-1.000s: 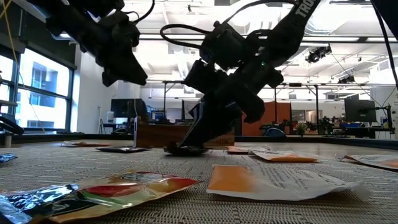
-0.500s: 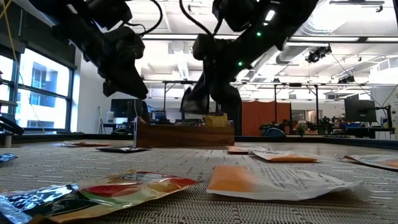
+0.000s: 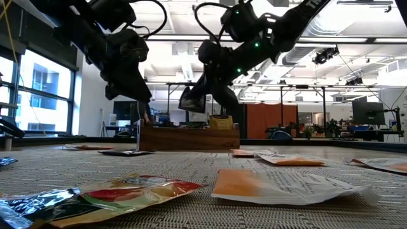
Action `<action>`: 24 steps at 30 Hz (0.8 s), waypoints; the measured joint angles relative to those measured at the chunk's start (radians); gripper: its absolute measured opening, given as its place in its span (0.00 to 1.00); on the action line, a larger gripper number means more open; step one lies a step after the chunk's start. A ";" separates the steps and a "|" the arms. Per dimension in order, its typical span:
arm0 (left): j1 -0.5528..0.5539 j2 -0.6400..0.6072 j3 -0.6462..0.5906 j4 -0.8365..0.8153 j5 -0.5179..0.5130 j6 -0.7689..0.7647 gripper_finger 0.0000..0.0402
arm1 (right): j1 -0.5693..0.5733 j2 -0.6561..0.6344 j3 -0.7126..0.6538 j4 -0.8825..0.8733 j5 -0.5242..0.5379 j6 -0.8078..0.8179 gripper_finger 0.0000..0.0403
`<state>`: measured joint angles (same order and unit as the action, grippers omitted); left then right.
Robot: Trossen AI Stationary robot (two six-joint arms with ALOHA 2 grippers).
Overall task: Pick & Place Tea
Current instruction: Put the violet tea bag into the middle section of the wooden organizer
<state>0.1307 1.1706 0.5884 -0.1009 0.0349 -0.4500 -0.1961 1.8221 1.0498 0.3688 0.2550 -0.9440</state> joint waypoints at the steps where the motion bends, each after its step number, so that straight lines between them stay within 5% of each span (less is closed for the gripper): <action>1: 0.000 0.000 0.000 0.000 0.000 0.000 0.22 | -0.002 0.006 0.001 0.006 -0.011 0.000 0.02; 12: 0.000 0.000 0.000 0.002 -0.001 0.000 0.22 | 0.000 0.144 0.001 0.100 0.095 -0.100 0.02; 24: 0.000 0.000 0.000 -0.002 -0.003 0.000 0.22 | -0.028 0.145 0.001 0.068 -0.007 -0.122 0.12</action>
<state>0.1307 1.1702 0.5884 -0.1030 0.0322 -0.4503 -0.2238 1.9675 1.0512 0.4368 0.2478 -1.0660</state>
